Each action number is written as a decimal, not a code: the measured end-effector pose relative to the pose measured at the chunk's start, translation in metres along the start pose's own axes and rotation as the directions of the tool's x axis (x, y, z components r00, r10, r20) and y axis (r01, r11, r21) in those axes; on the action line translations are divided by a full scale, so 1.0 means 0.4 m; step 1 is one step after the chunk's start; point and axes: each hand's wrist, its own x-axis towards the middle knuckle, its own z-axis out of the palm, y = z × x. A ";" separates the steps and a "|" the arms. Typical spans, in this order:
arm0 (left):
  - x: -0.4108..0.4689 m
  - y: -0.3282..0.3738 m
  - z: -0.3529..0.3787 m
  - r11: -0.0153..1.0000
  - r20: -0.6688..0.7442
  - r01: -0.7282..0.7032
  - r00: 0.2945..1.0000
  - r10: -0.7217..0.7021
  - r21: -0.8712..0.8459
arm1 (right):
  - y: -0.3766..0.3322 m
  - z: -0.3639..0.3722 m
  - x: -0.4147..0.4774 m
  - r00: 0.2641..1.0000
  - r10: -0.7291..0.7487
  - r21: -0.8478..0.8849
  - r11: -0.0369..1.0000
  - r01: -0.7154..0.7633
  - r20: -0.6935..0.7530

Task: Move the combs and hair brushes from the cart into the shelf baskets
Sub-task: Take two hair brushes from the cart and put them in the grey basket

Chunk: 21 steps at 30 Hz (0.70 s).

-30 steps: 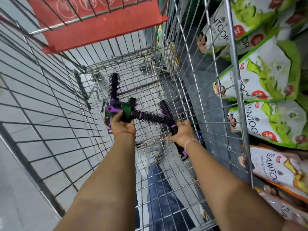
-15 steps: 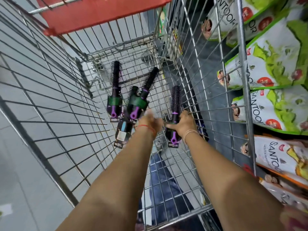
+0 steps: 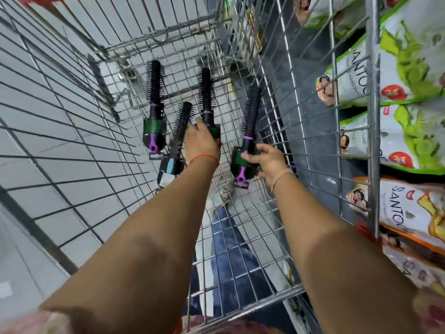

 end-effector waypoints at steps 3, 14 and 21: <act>0.020 0.011 0.014 0.991 -0.052 0.072 0.996 -0.078 -0.113 | 0.003 -0.004 0.019 0.997 -0.011 -0.103 0.995 0.003 -0.075; -0.048 -0.016 -0.188 0.232 0.430 0.389 0.887 0.169 -0.892 | -0.043 -0.014 -0.120 0.966 -0.233 0.041 0.970 0.239 -0.111; -0.170 0.021 -0.435 0.299 0.438 0.321 0.668 0.602 -0.899 | -0.075 0.019 -0.384 0.852 -0.430 0.405 0.751 0.521 -0.298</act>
